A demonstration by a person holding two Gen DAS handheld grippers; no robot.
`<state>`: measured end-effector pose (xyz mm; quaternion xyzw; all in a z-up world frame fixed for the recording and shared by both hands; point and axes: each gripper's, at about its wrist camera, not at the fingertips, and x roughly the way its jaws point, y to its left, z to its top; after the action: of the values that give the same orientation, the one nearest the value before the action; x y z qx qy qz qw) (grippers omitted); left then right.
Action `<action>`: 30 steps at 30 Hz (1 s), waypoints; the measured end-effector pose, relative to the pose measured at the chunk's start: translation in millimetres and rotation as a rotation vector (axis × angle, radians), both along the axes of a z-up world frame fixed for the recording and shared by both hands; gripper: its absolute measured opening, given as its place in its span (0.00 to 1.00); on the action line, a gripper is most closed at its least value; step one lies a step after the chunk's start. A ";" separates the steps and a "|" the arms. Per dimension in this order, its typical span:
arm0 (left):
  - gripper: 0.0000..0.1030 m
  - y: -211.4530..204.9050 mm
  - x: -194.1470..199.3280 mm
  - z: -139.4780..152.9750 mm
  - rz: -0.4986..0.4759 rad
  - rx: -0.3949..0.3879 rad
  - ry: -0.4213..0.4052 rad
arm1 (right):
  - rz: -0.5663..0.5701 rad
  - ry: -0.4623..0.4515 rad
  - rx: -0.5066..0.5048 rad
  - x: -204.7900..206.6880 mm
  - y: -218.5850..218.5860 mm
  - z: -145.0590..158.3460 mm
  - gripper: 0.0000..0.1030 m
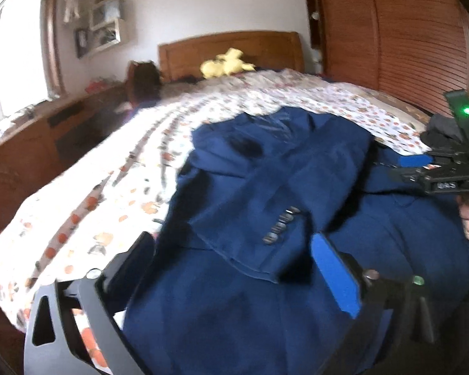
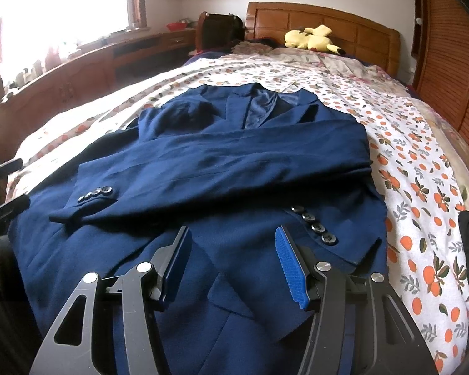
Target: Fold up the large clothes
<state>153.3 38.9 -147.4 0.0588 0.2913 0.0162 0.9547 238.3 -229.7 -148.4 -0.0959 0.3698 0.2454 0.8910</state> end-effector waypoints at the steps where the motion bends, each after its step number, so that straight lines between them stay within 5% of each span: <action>1: 0.97 2.9 0.7 -0.6 0.005 0.000 0.007 | 0.005 -0.003 0.001 -1.5 0.7 0.3 0.54; 3: 0.97 9.8 2.1 -2.1 0.014 -0.011 0.018 | 0.009 -0.011 0.002 -4.0 1.0 0.9 0.66; 10: 0.97 33.3 -0.3 -6.7 0.044 -0.024 0.038 | 0.029 -0.017 0.002 -9.3 5.2 0.9 0.66; 18: 0.97 48.0 -8.4 -13.1 0.059 -0.032 0.054 | 0.017 -0.049 0.004 -22.4 9.1 5.9 0.93; 30: 0.97 76.6 -18.5 -26.2 0.077 -0.037 0.099 | -0.092 -0.043 0.006 -57.1 -53.3 10.3 0.93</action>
<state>134.9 115.5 -173.6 0.0307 0.3404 0.0446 0.9387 181.2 -282.9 -138.1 -0.0813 0.3537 0.2033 0.9094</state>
